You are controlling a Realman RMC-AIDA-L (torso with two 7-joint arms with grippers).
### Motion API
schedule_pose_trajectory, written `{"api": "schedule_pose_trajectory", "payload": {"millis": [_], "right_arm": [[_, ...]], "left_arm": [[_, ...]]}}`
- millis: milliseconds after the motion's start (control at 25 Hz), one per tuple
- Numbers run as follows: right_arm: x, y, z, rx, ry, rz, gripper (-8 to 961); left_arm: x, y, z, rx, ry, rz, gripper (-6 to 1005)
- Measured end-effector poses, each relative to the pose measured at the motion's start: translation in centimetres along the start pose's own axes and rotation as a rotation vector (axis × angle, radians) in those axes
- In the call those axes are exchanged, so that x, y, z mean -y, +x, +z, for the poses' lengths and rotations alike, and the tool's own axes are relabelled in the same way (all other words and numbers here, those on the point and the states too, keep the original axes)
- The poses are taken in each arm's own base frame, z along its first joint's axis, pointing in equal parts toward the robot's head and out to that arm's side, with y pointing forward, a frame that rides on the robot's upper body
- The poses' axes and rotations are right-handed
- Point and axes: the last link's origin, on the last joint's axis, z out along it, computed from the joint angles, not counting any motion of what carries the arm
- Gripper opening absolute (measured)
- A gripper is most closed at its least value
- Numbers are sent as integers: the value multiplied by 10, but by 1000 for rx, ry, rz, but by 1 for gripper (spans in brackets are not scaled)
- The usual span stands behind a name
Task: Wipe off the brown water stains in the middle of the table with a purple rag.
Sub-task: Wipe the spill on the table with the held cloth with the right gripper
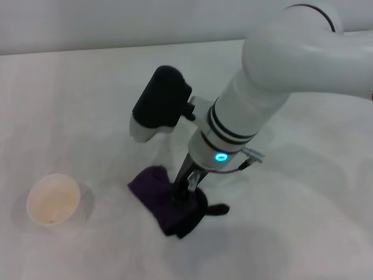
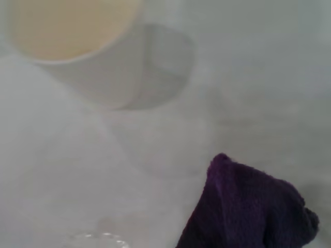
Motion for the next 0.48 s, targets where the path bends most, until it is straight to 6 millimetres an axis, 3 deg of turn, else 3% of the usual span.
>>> {"api": "schedule_pose_trajectory", "payload": {"millis": [280,480], "right_arm": [[25,3,-6,8,74,51,114],[19,1,-4,19,73,21,113]], "left_arm": [[1,0,0,0,6,5,877],[1,0,1,-2,6,10,877]]}}
